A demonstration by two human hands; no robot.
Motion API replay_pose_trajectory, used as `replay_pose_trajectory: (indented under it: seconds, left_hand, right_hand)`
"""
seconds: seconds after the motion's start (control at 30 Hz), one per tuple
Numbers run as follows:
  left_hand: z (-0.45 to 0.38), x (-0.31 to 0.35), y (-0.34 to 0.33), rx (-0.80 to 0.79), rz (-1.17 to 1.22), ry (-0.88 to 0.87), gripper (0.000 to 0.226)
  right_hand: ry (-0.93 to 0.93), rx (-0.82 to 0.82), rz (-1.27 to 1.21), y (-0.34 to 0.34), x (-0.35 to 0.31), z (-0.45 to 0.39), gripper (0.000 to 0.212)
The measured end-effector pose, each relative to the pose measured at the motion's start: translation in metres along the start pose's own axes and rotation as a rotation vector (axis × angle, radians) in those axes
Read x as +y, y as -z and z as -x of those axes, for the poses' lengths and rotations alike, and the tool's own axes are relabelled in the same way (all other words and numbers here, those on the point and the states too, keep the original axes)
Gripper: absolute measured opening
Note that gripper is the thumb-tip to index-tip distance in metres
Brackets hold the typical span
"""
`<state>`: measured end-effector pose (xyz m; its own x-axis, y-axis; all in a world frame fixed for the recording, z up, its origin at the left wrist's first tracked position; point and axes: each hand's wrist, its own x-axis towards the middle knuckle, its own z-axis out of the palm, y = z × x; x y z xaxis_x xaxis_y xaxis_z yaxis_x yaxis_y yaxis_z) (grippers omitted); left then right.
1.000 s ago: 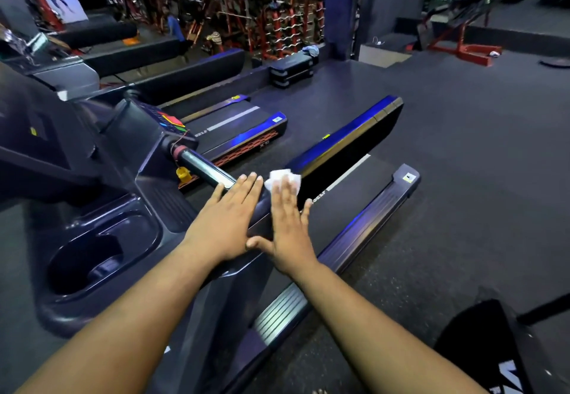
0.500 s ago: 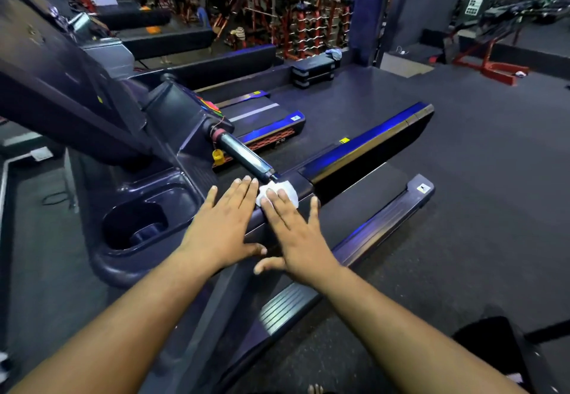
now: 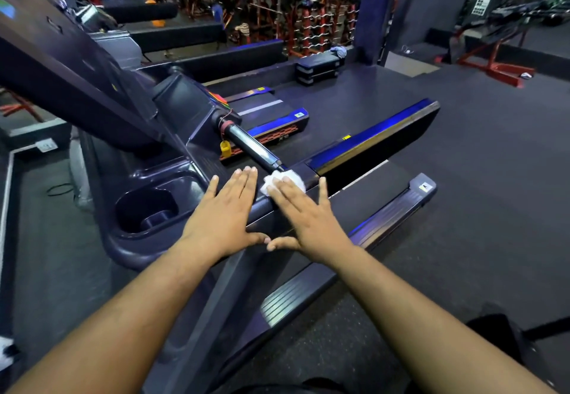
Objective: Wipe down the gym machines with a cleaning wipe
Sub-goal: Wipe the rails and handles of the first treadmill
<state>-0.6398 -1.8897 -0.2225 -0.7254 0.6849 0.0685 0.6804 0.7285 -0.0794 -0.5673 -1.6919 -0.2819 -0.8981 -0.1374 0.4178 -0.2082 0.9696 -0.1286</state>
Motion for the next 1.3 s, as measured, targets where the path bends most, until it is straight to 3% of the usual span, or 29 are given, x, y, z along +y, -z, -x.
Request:
replay_pose_trajectory:
  seconds: [0.13,0.2,0.33,0.57,0.73,0.83,0.9,1.0,1.03,1.17,1.23,1.3]
  left_hand:
    - [-0.003,0.001,-0.002,0.011,0.006,-0.002,0.135]
    - [-0.004,0.001,-0.003,0.020,-0.001,0.005,0.134]
    - [-0.002,0.000,-0.005,0.026,-0.005,0.018,0.133]
    - [0.005,-0.005,0.001,-0.001,-0.009,0.002,0.133]
    - [0.017,-0.024,-0.003,-0.007,-0.023,-0.063,0.126]
    - [0.033,-0.042,-0.004,-0.011,-0.049,-0.109,0.126]
    - [0.043,-0.052,-0.004,-0.011,-0.044,-0.136,0.124]
    - [0.049,-0.056,-0.002,-0.007,-0.040,-0.182,0.124]
    - [0.050,-0.057,-0.001,0.002,-0.040,-0.194,0.124]
    - [0.048,-0.057,0.000,-0.008,-0.035,-0.228,0.124]
    - [0.047,-0.056,0.000,-0.013,-0.034,-0.237,0.129]
    - [0.046,-0.055,0.000,-0.010,-0.045,-0.234,0.133]
  right_hand:
    - [-0.314,0.045,-0.064,-0.006,0.020,0.003,0.110]
    - [-0.248,0.040,-0.108,-0.009,-0.003,0.002,0.115]
    - [0.061,0.081,-0.076,-0.015,-0.023,0.005,0.115]
    - [-0.353,0.002,-0.019,0.008,0.032,-0.013,0.106]
    - [-0.093,-0.089,-0.045,-0.001,-0.050,-0.009,0.115]
    - [-0.007,-0.122,-0.016,0.001,-0.049,-0.008,0.111]
    - [-0.094,-0.060,0.035,0.003,-0.032,-0.008,0.104]
    - [-0.469,0.032,-0.045,-0.003,-0.033,-0.006,0.104]
    - [-0.515,0.050,-0.068,-0.008,-0.049,-0.007,0.109]
    - [-0.294,0.061,-0.191,-0.035,-0.119,0.007,0.119]
    - [-0.238,0.082,-0.184,-0.048,-0.115,0.021,0.116]
    - [-0.314,0.119,-0.193,-0.058,-0.091,0.029,0.113]
